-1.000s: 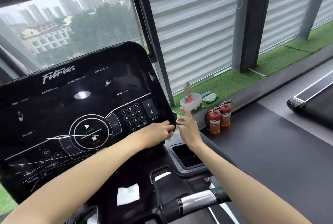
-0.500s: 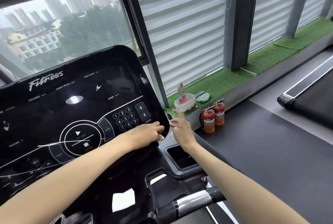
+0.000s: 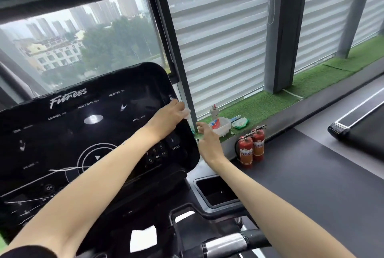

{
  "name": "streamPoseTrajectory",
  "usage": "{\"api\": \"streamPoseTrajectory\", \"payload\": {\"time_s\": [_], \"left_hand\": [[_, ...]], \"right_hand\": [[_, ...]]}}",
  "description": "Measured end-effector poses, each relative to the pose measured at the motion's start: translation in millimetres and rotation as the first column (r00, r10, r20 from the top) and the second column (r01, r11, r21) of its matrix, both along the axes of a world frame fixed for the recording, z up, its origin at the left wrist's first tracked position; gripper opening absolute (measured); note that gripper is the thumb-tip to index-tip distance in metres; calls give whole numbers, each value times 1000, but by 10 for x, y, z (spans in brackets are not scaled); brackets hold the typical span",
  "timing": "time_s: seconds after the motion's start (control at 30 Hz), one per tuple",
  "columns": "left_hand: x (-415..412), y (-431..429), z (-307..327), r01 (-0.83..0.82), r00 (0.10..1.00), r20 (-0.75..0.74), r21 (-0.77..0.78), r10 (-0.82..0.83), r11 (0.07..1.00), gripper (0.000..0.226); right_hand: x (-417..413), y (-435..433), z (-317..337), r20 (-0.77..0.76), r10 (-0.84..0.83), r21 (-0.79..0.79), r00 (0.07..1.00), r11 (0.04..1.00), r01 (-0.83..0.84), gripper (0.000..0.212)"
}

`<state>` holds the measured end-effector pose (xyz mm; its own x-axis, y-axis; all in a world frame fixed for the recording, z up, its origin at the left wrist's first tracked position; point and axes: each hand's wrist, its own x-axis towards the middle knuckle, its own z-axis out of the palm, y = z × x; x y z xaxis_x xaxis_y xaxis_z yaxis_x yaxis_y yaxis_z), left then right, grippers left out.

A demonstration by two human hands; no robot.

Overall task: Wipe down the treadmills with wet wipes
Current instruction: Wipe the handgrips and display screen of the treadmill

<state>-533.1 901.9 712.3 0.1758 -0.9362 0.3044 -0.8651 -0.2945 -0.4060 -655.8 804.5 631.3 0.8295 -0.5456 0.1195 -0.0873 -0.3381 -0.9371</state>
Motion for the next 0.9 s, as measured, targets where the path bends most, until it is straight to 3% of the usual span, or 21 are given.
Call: {"api": "streamPoseTrajectory", "payload": {"time_s": [0.2,0.43,0.6,0.63,0.73,0.77,0.8,0.9], "left_hand": [[178,113,338,-137,989,-79,-215,123,967,59],[346,270,502,-231,972,-71,-407,222,884,68],[505,814,558,-112,958,212,-342,193,933,68],[566,947,590,-112,958,202,-383,201,917,68],[601,1010,513,-280,950,-66,-610,305,741,72],[529,925,454,-292,950,-105,-630,293,720,70],[440,806,380,-257,962,-84,-599,260,759,64],[366,657,259,-7,964,250,-322,93,947,46]], "right_hand": [[153,131,270,113,42,-199,993,980,-19,67],[311,338,427,179,120,-442,976,896,-29,68],[436,435,476,208,225,-618,952,785,-50,73],[465,419,476,206,239,-640,949,767,-54,74],[551,377,466,208,238,-669,949,742,-40,73],[576,385,463,212,230,-671,950,741,-30,72],[593,409,461,217,220,-670,951,742,-19,71],[621,504,430,224,208,-678,952,735,-1,69]]}}
